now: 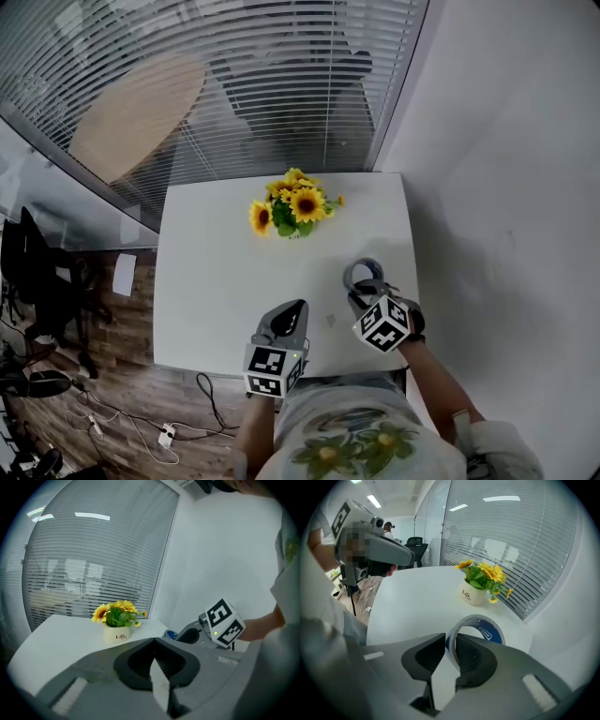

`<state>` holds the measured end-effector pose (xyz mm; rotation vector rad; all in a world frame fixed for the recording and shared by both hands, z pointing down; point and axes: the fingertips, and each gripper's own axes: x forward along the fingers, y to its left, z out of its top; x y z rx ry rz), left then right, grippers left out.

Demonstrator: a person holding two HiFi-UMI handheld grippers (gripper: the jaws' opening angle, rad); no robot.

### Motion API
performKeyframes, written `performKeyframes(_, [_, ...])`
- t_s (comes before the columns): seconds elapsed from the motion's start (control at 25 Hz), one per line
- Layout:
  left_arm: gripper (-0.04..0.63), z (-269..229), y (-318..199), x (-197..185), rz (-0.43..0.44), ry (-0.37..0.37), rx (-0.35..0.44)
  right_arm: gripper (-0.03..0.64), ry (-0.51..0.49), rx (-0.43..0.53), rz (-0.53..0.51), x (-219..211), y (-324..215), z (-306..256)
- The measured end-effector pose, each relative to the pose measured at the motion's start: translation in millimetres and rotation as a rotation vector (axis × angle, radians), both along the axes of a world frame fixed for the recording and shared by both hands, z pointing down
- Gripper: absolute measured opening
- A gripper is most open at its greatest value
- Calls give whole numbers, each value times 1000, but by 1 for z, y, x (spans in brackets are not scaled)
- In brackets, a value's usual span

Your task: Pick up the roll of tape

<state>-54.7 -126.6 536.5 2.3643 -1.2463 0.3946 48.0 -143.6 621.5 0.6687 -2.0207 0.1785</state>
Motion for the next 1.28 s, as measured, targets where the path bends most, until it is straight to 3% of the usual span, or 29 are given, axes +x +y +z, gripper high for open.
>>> performKeyframes(0.56, [5, -18, 11, -8, -24, -14, 43, 72, -109, 28, 56, -4, 19, -35])
performKeyframes(1.08, [5, -37, 21, -5, -14, -19, 78, 72, -275, 32, 134, -5, 28, -70])
performKeyframes(1.28, [5, -41, 27, -1, -6, -18, 85, 72, -395, 37, 166, -8, 30, -89])
